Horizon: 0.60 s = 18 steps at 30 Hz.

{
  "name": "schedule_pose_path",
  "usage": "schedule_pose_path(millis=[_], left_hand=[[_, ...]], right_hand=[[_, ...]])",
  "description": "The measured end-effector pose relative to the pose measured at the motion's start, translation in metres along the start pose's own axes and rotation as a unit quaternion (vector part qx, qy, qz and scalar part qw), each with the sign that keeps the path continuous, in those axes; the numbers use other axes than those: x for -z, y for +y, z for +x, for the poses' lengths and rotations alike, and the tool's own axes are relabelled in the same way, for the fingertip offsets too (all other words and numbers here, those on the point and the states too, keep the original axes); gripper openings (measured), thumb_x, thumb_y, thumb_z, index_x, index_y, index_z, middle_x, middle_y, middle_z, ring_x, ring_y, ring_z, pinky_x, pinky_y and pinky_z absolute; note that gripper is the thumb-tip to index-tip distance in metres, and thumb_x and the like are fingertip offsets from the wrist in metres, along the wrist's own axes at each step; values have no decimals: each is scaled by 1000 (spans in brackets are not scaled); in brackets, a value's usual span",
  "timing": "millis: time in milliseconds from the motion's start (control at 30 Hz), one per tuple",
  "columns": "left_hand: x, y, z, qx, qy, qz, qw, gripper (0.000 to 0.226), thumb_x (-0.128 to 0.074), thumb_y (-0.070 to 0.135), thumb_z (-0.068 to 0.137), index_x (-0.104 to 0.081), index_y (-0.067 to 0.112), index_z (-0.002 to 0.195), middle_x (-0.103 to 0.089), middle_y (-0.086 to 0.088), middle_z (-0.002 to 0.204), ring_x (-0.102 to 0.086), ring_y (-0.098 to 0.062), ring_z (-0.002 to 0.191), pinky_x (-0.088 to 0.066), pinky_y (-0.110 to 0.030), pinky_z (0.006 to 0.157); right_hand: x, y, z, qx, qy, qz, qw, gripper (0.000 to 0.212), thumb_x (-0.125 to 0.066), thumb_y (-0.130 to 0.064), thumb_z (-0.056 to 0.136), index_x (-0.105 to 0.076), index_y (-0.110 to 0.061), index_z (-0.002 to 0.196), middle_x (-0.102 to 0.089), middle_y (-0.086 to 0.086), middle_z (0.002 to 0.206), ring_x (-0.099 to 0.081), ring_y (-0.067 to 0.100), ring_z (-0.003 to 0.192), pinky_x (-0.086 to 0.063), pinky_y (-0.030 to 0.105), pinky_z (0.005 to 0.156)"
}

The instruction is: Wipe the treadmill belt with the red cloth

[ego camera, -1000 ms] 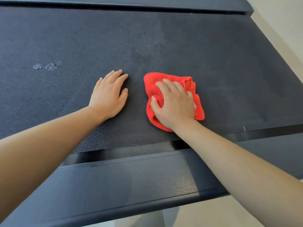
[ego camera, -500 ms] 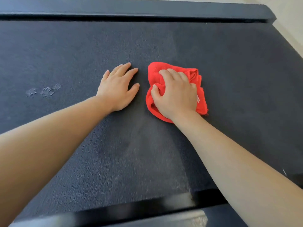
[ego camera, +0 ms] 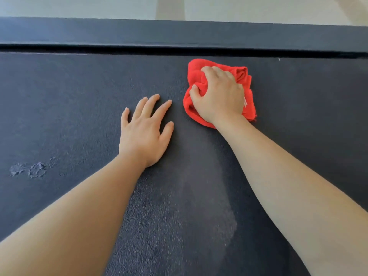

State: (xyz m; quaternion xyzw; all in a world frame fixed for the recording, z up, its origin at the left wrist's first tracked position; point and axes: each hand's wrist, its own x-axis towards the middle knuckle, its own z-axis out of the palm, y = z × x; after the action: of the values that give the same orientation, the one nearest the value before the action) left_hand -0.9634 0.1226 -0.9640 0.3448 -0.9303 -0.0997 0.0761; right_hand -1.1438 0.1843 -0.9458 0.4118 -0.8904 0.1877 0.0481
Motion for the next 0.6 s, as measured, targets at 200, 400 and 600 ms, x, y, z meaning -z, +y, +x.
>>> schedule_pose_path(millis=[200, 400, 600], left_hand=[[2, 1, 1, 3, -8, 0, 1000, 51, -32, 46, 92, -26, 39, 142, -20, 8, 154, -10, -14, 143, -6, -50, 114], [0, -1, 3, 0, 9, -12, 1000, 50, -34, 45, 92, -29, 38, 141, -23, 6, 153, -12, -14, 142, -6, -51, 114], [3, -2, 3, -13, -3, -53, 999, 49, -36, 38, 93, -33, 31, 142, -22, 1, 154, -10, -18, 143, -3, -51, 114]], right_hand=[[-4, 8, 46, 9, -23, -12, 1000, 47, -42, -46, 86, -49, -22, 125, -55, 0, 126, -46, 29, 119, -39, 45, 89], [9, 4, -11, 27, -31, -19, 999, 47, -43, -44, 88, -46, -23, 130, -52, -1, 130, -45, 27, 120, -39, 44, 88], [27, -18, -119, -19, -10, -43, 999, 51, -43, -47, 89, -42, -24, 135, -47, -4, 137, -42, 24, 124, -38, 44, 90]])
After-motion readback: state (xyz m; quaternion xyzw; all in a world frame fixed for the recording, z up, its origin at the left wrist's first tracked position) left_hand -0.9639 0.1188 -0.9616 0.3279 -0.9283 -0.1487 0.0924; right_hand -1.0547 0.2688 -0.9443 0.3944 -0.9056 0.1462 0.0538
